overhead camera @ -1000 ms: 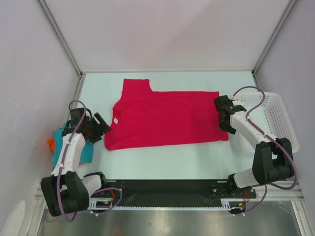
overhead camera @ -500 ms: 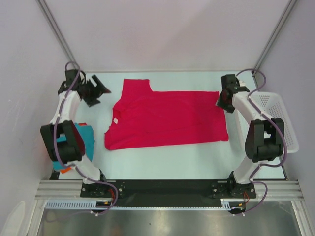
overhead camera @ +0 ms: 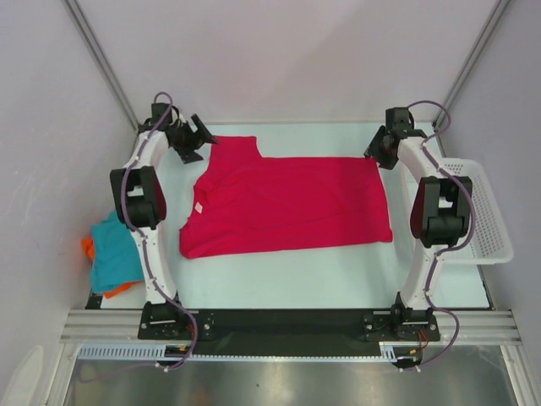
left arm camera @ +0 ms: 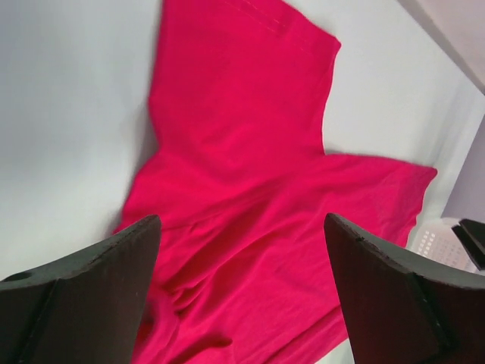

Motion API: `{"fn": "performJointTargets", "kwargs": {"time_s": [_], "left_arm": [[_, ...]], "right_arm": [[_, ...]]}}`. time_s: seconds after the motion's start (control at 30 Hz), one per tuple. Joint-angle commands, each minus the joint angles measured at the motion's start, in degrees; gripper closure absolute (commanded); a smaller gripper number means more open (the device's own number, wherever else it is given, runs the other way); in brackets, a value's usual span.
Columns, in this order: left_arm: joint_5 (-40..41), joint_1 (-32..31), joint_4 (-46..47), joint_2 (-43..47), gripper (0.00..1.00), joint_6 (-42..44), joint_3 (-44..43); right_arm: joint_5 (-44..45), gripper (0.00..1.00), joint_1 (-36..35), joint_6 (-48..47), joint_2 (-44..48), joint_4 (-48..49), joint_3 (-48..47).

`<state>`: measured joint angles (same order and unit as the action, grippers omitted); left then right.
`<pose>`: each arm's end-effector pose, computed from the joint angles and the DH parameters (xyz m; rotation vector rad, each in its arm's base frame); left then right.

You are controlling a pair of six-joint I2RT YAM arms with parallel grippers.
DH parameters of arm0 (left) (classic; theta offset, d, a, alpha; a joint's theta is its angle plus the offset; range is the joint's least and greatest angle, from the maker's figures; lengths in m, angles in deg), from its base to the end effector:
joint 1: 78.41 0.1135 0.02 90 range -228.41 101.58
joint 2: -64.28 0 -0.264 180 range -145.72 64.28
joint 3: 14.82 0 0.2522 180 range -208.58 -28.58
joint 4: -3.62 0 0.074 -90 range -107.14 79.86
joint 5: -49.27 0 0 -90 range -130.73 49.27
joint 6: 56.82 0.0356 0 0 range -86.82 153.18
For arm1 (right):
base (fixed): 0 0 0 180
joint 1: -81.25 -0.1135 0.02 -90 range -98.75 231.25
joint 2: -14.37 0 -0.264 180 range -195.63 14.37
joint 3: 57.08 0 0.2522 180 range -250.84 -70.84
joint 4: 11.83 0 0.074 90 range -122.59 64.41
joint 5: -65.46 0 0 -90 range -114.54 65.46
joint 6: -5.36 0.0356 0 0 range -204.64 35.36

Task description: Fold and stack the t-shirts

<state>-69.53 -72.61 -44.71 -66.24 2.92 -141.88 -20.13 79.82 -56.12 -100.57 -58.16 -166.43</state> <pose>0.5075 0.0343 0.2163 -0.5577 2.4255 -0.8040 0.4498 0.0085 0.2421 0.6122 2.4008 0.1288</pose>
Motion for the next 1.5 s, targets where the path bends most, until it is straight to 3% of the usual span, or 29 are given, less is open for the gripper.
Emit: {"fn": "performJointTargets", "kwargs": {"time_s": [0.0, 0.27, 0.53, 1.1, 1.2, 1.23, 1.3, 1.33, 1.47], "left_arm": [[-5.7, -1.1, 1.2, -5.1, 0.06, -3.6, -6.0], [-2.0, -1.4, 1.4, -7.4, 0.06, -5.2, -10.4], [6.7, -0.4, 1.4, -7.1, 0.06, -6.4, -11.6], [7.2, -1.3, 1.7, -17.3, 0.06, -10.5, -16.6], [6.0, -1.8, 2.3, -18.3, 0.16, -11.1, -16.6], [5.5, -2.0, 2.6, -18.5, 0.27, -11.7, -16.5], [4.7, -2.3, 3.2, -19.6, 0.4, -12.8, -16.4], [4.1, -2.7, 3.4, -19.9, 0.54, -13.0, -16.4], [4.1, -4.0, 4.3, -21.1, 0.64, -13.8, -16.4]], "right_arm": [[-3.2, 0.44, 1.0, 1.0, -2.1, 3.2, -1.0], [-3.3, 0.43, 4.2, 1.5, -5.5, 6.2, -1.3], [-3.1, 0.42, 4.1, 1.0, -11.7, 4.8, -7.9], [-1.7, 0.42, 3.9, -0.3, -19.6, 0.9, -16.4], [-1.7, 0.42, 3.5, -0.4, -20.2, 0.6, -16.8], [-1.7, 0.43, 3.5, -0.5, -20.3, 0.5, -17.0], [-1.9, 0.43, 3.5, -0.6, -20.6, 0.5, -16.9], [-2.0, 0.45, 3.5, -0.7, -20.9, 0.7, -16.9], [-2.7, 0.45, 3.5, -1.2, -22.4, 1.2, -17.5]]}}
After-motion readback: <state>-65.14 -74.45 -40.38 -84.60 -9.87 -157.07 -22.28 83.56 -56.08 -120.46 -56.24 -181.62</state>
